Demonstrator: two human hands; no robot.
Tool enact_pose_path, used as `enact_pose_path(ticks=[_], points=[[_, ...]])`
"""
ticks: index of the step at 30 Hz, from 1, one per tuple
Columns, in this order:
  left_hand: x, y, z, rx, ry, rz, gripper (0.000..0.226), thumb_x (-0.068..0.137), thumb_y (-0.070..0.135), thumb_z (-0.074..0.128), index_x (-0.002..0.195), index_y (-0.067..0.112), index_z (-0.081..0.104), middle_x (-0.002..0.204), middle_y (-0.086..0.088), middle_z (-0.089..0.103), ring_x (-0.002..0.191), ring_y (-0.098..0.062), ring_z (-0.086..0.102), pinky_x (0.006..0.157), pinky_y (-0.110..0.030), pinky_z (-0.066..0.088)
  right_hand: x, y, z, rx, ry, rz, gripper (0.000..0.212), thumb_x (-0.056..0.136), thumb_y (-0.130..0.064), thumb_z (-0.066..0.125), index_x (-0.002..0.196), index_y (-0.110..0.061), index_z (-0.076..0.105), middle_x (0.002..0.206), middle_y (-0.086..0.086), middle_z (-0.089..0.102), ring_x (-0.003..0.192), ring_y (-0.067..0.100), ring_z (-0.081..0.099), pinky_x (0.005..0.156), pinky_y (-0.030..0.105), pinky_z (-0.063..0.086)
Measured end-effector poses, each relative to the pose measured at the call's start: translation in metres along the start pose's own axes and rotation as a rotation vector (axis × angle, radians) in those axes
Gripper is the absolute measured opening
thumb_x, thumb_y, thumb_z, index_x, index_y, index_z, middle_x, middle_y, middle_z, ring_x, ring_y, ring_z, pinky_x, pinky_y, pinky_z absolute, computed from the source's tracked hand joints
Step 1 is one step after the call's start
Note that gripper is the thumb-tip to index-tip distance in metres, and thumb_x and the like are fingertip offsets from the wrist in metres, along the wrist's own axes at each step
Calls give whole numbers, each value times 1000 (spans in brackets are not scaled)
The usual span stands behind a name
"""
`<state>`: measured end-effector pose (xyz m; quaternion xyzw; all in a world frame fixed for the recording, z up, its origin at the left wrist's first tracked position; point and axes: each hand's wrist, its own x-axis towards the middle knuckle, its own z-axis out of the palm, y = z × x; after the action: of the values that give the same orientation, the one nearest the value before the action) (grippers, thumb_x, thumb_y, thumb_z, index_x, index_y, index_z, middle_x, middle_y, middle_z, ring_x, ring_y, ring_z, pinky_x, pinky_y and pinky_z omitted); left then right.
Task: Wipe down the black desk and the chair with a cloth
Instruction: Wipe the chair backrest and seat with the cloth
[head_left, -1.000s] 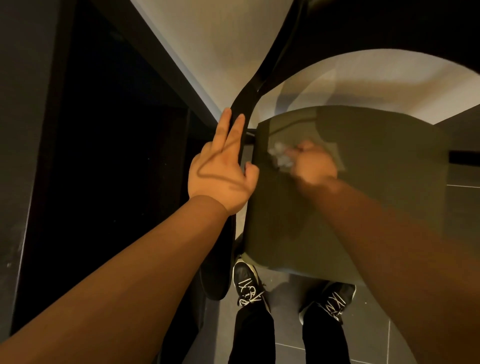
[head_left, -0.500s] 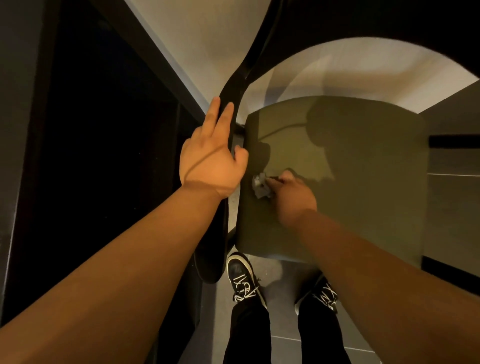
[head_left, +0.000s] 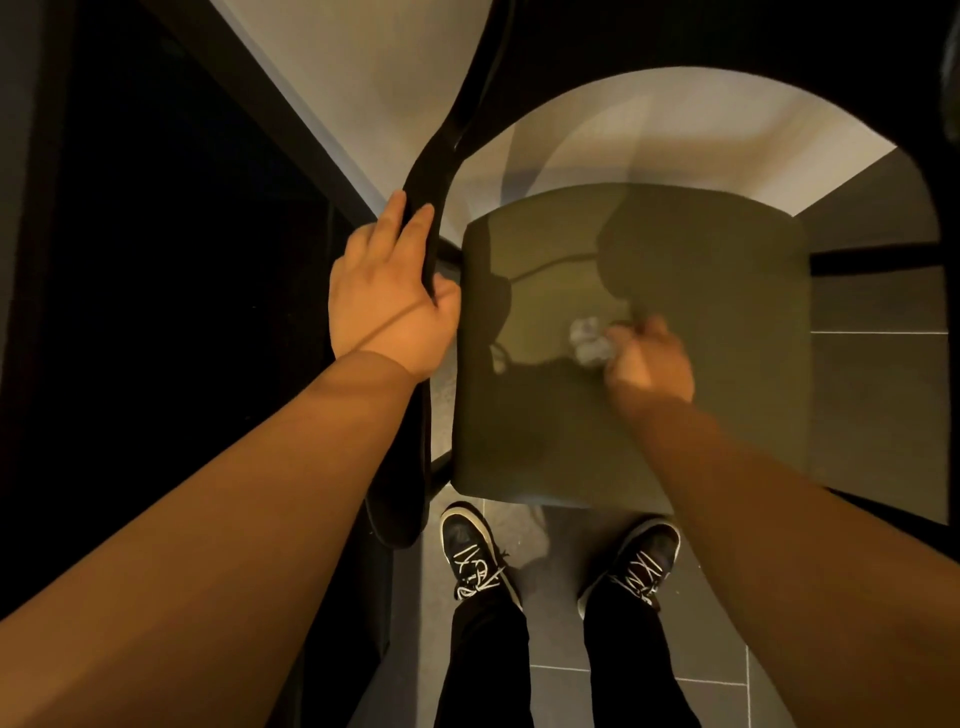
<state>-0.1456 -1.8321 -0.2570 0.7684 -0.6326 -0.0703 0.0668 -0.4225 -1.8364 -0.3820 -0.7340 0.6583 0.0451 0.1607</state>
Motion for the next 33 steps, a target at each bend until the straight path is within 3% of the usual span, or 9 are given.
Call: enact_pose_path(ticks=[1,3,7,10,14,17,25,28,33], points=[[0,0,0,2,1,2,69,94,38,47,162,25,38,172,-4,29,147,-29,39,114,-48,40,0,-1,-2,59,10,96,27,96,-30,59,118,-22,72,122,18,56,110,45,58,94,42,51],[-1,1,-1,-7,-4,4,68,94,36,49,161,24,39,171,-5,30,147,-30,39,115,-49,41,-21,-20,4,90,-51,33,34,96,-20,57,126,-25,70,124,14,56,111,40,57,90,40,51],[-3,5,-3,-26,2,-3,67,96,30,52,161,23,40,172,-6,29,141,-30,46,110,-48,43,-93,-33,30,90,-347,-371,33,95,-32,68,127,-23,66,117,10,56,107,36,58,84,41,52],[-4,8,-5,-22,-7,-8,67,97,27,53,162,23,38,173,-5,27,138,-31,49,108,-49,44,-90,-17,25,-3,-400,-569,36,96,-34,66,131,-25,64,121,8,54,112,34,56,85,41,54],[-4,8,-7,-55,-21,-20,66,97,28,52,162,25,38,173,-3,25,137,-29,50,110,-48,44,-33,6,-3,86,-124,-165,22,103,-29,58,119,-15,64,120,17,57,111,37,56,89,39,47],[-4,8,-8,-82,-19,-22,66,97,28,52,161,25,38,173,-1,25,137,-29,50,110,-47,44,-6,30,-16,87,-64,114,36,101,-20,55,135,-18,62,132,19,47,119,43,48,101,42,46],[-4,11,-11,-79,-46,-42,67,97,29,53,162,24,36,174,-2,23,139,-31,49,110,-51,46,-106,13,13,27,-370,-372,61,97,-19,59,155,-24,41,138,9,40,122,35,41,97,46,52],[-2,16,-8,-34,-71,-56,70,96,33,59,161,22,36,173,-8,23,144,-36,40,113,-55,43,-93,17,5,-4,-337,-435,58,99,-21,57,155,-25,42,138,9,41,123,35,43,94,44,52],[22,17,-6,-145,-112,-20,80,95,38,67,164,31,28,174,-7,12,154,-37,26,118,-58,38,7,17,-20,122,-132,-158,47,107,-22,48,153,-26,46,141,17,46,126,42,49,101,47,48]])
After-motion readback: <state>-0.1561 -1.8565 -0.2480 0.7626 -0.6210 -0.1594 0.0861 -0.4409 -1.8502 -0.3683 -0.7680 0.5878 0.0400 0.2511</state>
